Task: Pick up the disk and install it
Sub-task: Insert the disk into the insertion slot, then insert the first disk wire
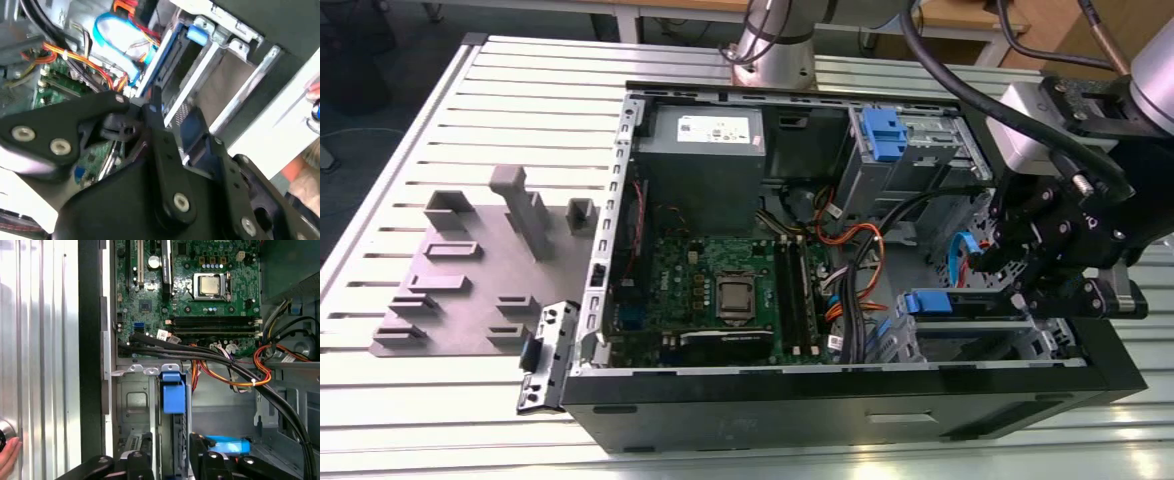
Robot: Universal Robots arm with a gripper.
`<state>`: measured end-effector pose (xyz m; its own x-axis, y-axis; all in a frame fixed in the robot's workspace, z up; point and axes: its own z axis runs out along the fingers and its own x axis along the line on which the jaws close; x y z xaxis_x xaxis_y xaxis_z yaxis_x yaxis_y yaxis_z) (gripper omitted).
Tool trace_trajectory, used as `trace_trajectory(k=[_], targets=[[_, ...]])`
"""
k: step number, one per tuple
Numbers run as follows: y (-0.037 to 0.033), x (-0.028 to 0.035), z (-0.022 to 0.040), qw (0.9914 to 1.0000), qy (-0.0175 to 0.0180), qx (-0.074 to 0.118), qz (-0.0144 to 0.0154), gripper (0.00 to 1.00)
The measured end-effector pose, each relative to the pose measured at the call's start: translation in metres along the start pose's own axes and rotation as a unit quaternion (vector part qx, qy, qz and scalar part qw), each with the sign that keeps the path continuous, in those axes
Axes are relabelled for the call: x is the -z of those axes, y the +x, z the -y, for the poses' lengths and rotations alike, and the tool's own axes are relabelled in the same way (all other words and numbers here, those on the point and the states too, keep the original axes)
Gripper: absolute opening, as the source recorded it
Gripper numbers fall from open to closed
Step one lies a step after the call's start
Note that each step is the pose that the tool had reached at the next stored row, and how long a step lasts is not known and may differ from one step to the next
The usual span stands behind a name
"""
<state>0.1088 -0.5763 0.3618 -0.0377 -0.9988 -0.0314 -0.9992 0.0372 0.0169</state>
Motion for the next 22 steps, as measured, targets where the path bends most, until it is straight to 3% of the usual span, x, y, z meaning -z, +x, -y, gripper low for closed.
trace_trajectory(k=[3,6,9,13,17,22], targets=[[0.0000,-0.0002,-0.0001,1.00000,0.0006,0.000,0.0000,0.42],[0.0001,-0.0019,-0.0009,0.99996,0.0092,0.001,0.0003,0.42],[-0.0004,-0.0040,-0.0012,0.99992,0.0130,0.001,0.0005,0.42],[-0.0045,-0.0058,-0.0014,0.99991,0.0132,0.001,0.0003,0.42],[-0.0048,-0.0114,-0.0013,0.99991,0.0132,0.001,-0.0001,0.42],[-0.0048,-0.0130,-0.0013,0.99991,0.0132,0.001,-0.0005,0.42]])
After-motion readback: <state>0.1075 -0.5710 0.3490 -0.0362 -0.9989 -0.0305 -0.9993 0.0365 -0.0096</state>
